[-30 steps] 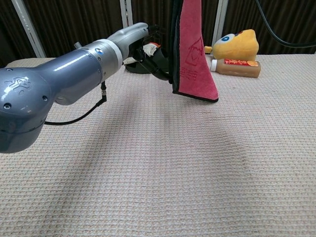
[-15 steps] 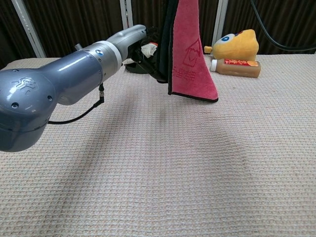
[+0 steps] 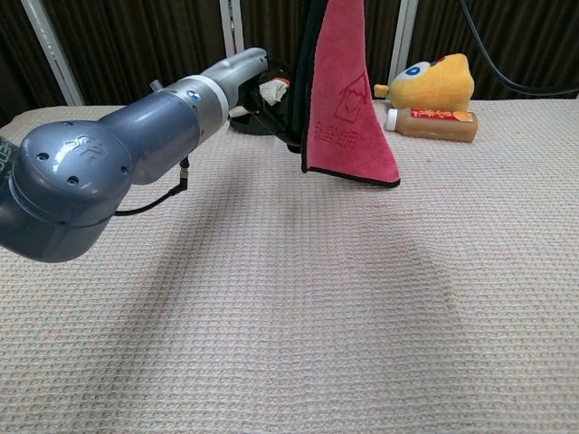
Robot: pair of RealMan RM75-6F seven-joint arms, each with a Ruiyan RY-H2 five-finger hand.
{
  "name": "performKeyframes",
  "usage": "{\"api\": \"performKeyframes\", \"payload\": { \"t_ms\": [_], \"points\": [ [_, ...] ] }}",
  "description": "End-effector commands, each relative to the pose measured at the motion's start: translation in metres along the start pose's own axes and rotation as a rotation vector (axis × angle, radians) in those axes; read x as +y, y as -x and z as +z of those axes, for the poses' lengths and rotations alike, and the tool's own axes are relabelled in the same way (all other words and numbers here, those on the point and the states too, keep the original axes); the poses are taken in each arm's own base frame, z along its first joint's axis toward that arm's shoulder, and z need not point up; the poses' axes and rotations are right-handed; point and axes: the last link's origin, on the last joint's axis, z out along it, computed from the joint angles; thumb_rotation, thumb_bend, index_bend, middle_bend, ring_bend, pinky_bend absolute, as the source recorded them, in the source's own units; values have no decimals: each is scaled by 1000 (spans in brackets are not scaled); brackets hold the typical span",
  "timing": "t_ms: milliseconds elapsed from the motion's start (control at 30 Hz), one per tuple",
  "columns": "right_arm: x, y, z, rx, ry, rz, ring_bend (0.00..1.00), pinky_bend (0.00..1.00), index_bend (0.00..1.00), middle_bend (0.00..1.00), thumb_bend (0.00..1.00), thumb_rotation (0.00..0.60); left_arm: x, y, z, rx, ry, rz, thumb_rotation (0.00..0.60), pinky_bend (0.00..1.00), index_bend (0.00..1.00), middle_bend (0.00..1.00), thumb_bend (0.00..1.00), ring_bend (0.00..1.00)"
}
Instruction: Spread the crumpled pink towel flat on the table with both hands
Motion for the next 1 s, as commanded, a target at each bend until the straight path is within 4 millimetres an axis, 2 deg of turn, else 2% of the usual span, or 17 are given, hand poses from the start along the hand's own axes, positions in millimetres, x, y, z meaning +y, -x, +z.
{"api": "performKeyframes", "payload": {
  "t_ms": [33,300,433,633,1000],
  "points": [
    [1,0,0,1,1,-1,165,145,674,294,600,600,3,2,6,3,-10,-17,600,14,212,57,129,0],
    [9,-2,0,3,16,0,165,145,680,294,600,600,5,3,16,42,-17,-27,600,14,231,61,181,0],
    [13,-3,1,6,23,0,165,145,680,294,601,600,4,7,18,36,-22,-24,600,14,351,72,241,0],
    [17,-6,1,7,32,11,165,145,680,294,602,600,4,12,18,35,-26,-13,600,14,508,89,272,0],
    [23,-10,-1,8,44,15,164,145,681,295,602,600,12,18,20,33,-19,-3,600,14,570,93,343,0]
  ]
}}
